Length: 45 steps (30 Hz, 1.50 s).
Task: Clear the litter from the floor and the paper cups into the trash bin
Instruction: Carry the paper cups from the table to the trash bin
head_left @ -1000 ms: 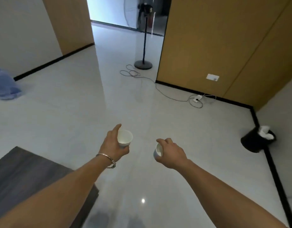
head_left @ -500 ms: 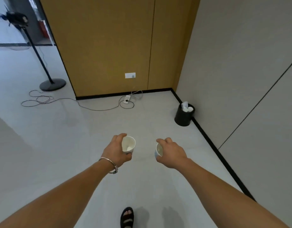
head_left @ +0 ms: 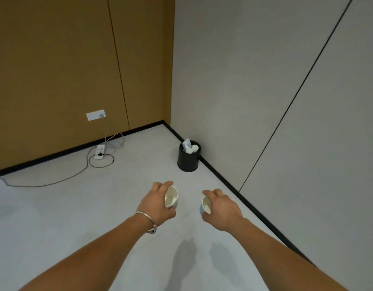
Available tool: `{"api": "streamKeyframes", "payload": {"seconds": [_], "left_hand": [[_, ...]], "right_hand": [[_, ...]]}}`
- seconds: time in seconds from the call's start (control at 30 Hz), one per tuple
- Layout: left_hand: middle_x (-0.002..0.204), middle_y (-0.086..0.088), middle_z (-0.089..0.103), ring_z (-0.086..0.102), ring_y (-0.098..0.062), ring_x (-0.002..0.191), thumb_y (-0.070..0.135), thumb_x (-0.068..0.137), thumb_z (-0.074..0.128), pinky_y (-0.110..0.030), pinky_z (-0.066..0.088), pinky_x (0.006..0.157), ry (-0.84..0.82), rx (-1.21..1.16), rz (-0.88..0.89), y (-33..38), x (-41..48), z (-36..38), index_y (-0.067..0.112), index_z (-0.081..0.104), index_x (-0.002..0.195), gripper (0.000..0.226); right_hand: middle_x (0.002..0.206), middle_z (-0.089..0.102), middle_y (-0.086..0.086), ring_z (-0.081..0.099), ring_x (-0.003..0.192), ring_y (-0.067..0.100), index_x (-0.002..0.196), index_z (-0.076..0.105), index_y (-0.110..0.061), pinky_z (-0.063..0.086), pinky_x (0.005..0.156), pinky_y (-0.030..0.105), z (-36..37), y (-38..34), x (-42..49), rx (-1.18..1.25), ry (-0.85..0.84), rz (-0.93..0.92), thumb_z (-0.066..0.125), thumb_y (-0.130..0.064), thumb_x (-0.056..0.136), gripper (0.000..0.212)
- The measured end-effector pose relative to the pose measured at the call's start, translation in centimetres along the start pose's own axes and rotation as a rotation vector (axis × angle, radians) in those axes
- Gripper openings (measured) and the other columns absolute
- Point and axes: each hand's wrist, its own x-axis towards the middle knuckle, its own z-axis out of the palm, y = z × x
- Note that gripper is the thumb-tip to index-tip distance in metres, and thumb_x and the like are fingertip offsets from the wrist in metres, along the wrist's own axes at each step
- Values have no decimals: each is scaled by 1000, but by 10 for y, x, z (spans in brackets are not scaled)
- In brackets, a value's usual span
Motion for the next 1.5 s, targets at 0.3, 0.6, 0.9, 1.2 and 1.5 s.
{"api": "streamKeyframes", "payload": {"seconds": [0.3,0.6,0.9,1.2,1.5], "left_hand": [[130,3,38,53,-22,106,36,72,67,-30,48,87,-87,64,54,27,180,39,29,32,141,78],[131,4,38,52,-20,110,37,75,67,-28,47,89,-66,69,-21,46,336,42,29,29,143,79],[131,0,38,52,-22,111,41,73,67,-32,48,89,-110,21,-35,17,530,65,28,25,144,84],[130,0,39,51,-22,110,36,73,68,-33,49,89,-140,-11,-70,-2,688,68,30,27,142,80],[128,5,43,50,-11,108,38,75,72,-15,44,81,-81,-130,-369,-43,800,160,29,29,141,79]], "right_hand": [[138,38,1,49,119,24,149,26,-33,47,93,35,-35,87,156,38,-22,70,61,-43,84,74],[139,38,2,47,121,26,149,27,-31,45,97,34,-99,145,314,40,-39,15,62,-45,84,75],[136,39,2,50,116,26,148,27,-29,48,91,36,-140,170,500,6,-49,34,62,-43,83,75],[136,40,1,50,116,24,148,28,-29,48,90,35,-167,193,666,22,-77,25,65,-45,83,76],[150,32,0,44,128,18,150,21,-28,47,100,30,-106,253,839,9,-259,-151,59,-51,90,75]]}}
